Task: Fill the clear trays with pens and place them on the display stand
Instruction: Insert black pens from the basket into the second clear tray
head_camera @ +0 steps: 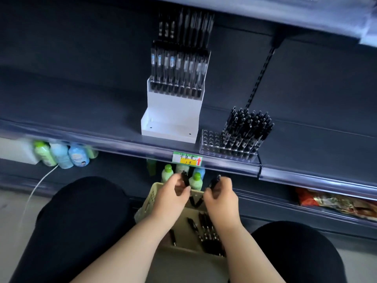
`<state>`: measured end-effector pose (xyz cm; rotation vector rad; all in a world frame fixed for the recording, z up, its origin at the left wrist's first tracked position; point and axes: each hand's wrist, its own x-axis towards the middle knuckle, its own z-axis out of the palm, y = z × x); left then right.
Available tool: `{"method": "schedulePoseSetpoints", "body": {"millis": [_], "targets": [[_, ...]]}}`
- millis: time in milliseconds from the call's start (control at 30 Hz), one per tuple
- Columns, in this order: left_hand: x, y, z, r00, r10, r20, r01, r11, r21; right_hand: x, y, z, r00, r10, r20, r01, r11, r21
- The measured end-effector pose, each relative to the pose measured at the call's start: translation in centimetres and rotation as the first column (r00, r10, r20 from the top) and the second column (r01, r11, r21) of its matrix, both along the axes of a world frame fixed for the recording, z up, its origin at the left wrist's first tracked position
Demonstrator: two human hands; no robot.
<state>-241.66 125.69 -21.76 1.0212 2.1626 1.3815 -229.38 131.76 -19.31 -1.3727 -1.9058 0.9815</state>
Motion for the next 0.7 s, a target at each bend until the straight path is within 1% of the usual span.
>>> {"method": "schedulePoseSetpoints", "body": {"millis": [100, 233, 300, 367, 433, 533, 633, 700], "targets": [[-0.9, 0.0, 2.9, 0.999, -0.048, 0.026, 0.045, 0.994, 0.101, 0.1, 0.6, 2.3, 0.984, -0.045, -0.171, 0.054, 0.997, 0.047], [-2.2, 0.5, 6.1, 0.991, -0.073, 0.112, 0.044, 0.969, 0.242, 0.2, 2.2, 5.3, 0.928, -0.013, -0.373, 0.070, 0.988, 0.140], [-2.7, 1.0, 7.7, 0.990, -0.077, 0.118, 0.037, 0.951, 0.308, 0.2, 3.2, 7.3, 0.896, 0.017, -0.443, 0.080, 0.977, 0.200], [-3.3, 2.0, 9.3, 0.993, -0.087, 0.075, 0.057, 0.940, 0.336, 0.2, 4.6, 9.4, 0.892, 0.053, -0.450, 0.094, 0.950, 0.298], [-3.9, 3.4, 10.9, 0.996, -0.090, 0.006, 0.083, 0.939, 0.333, 0.1, 6.6, 11.5, 0.910, 0.067, -0.409, 0.109, 0.914, 0.391], [-4.6, 6.0, 13.2, 0.989, -0.107, -0.097, 0.134, 0.934, 0.330, -0.6, 10.0, 14.5, 0.918, 0.067, -0.392, 0.141, 0.866, 0.480], [-5.2, 9.3, 15.2, 0.972, -0.152, -0.180, 0.207, 0.916, 0.343, -1.8, 13.0, 16.8, 0.927, 0.112, -0.359, 0.099, 0.849, 0.519], [-5.8, 11.7, 15.9, 0.959, -0.176, -0.222, 0.246, 0.906, 0.343, -2.7, 14.8, 17.3, 0.950, 0.135, -0.283, 0.033, 0.854, 0.519]]}}
